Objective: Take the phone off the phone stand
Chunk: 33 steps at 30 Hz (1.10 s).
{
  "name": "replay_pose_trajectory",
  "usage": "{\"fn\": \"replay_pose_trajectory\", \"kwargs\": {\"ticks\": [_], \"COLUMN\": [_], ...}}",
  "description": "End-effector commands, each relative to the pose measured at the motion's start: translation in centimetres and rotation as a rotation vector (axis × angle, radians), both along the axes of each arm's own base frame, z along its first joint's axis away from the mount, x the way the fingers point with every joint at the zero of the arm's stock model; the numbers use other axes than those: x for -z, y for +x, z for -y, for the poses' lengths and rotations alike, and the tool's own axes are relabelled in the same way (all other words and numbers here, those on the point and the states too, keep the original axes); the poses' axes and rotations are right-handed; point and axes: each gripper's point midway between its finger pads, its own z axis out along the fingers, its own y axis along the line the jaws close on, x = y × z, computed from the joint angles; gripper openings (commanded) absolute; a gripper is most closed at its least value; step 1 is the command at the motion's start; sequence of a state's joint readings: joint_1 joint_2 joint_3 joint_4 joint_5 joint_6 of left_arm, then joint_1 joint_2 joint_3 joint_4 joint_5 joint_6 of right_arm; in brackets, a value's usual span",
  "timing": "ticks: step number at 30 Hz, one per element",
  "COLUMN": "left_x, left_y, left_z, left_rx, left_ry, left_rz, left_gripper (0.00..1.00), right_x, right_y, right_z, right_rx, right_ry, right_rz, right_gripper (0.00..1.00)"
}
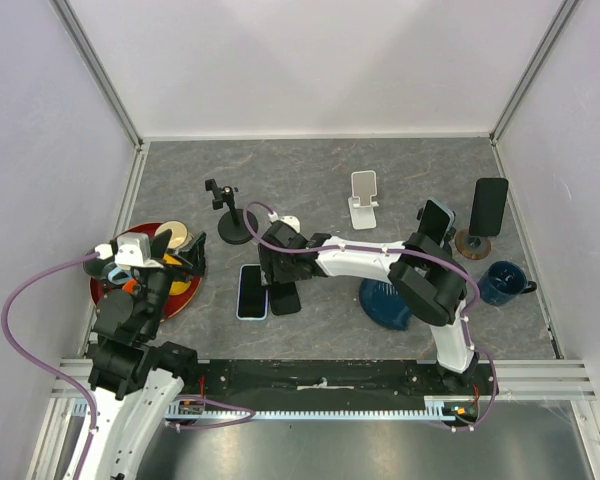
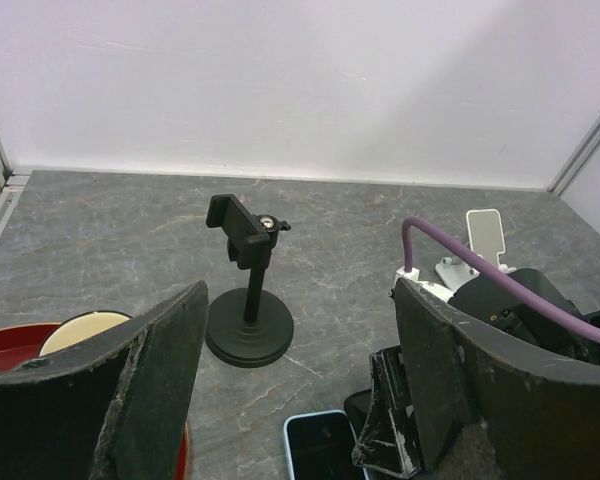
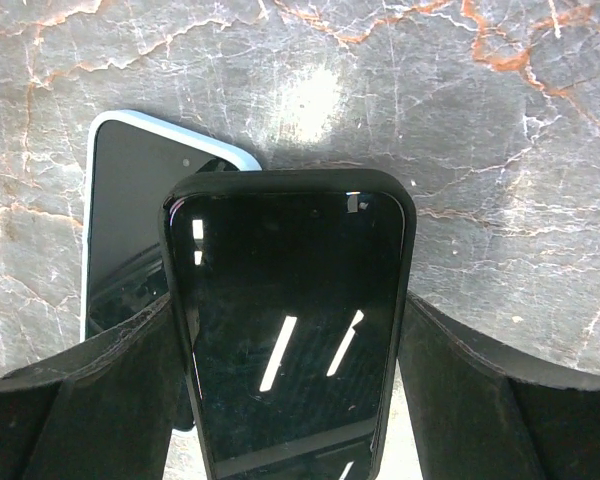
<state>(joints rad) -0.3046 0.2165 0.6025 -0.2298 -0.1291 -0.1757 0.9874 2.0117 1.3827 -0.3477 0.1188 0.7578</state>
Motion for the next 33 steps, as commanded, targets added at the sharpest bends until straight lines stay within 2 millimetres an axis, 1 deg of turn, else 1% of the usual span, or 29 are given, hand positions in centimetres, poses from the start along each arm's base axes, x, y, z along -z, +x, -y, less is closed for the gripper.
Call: {"fn": "replay_pose_trajectory", "kwargs": {"ticks": [1,3,10,13,16,18,19,20,21,25,26,27,30,33], "left_x": [-1.1,-1.1,-1.2,-1.2,-1.2,-1.1,-1.2,-1.1,-1.2,-1.0,-1.0,-1.0,-1.0,-1.0], "left_y": [-0.2,-0.2,-0.3,-0.3,-0.3,-0.3,-0.3,-0.3,-0.3,-0.2,-0.2,-0.2,-0.2,-0.2], "left_z": [0.0,0.0,0.0,0.0,0.0,0.0,0.0,0.0,0.0,0.0,0.0,0.0,0.0,0.0], "left_rx": [-0.001,0.001,0.002,0.002,0.002,0.002,0.002,0.002,0.001,0.002,-0.001,0.001,-0.001,0.001], "left_ry": [-0.031,-0.032,-0.032,-0.031,-0.032,-0.031,-0.030,-0.031,-0.032,-0.029,-0.030,-0.029,-0.029,-0.029], "left_rz": [0.041,0.042,0.047,0.045,0.047,0.044,0.047,0.044,0.045,0.038,0.038,0.038,0.037,0.038], "left_gripper": [0.81,0.81,0.81,0.81,0.81,0.81,0.81,0.81,0.81,0.80,0.80,0.80,0.80,0.80], "right_x": [0.1,0.3,1.3,1.8,2.2,2.5,2.8,2.9,3.0,2.9,2.9,2.9,2.5,1.2], "right_y": [0.3,0.6,-0.4,-0.8,-1.1,-1.2,-1.3,-1.4,-1.5,-1.5,-1.4,-1.3,-1.3,-1.0], "right_z": [-0.3,0.8,4.2,5.3,5.8,5.9,5.7,5.5,5.3,4.7,4.7,4.8,4.7,4.1], "right_rx": [0.063,0.083,0.102,0.114,0.114,0.111,0.102,0.091,0.082,0.063,0.061,0.060,0.052,0.031], "right_ry": [0.007,-0.030,-0.129,-0.157,-0.172,-0.177,-0.179,-0.176,-0.173,-0.164,-0.167,-0.173,-0.166,-0.141], "right_rz": [0.010,0.034,0.034,0.031,0.022,0.017,0.006,0.001,-0.005,-0.011,-0.007,0.000,0.006,0.026], "right_gripper": [0.61,0.61,0.66,0.68,0.72,0.75,0.76,0.80,0.82,0.90,0.95,0.97,0.98,0.98]}}
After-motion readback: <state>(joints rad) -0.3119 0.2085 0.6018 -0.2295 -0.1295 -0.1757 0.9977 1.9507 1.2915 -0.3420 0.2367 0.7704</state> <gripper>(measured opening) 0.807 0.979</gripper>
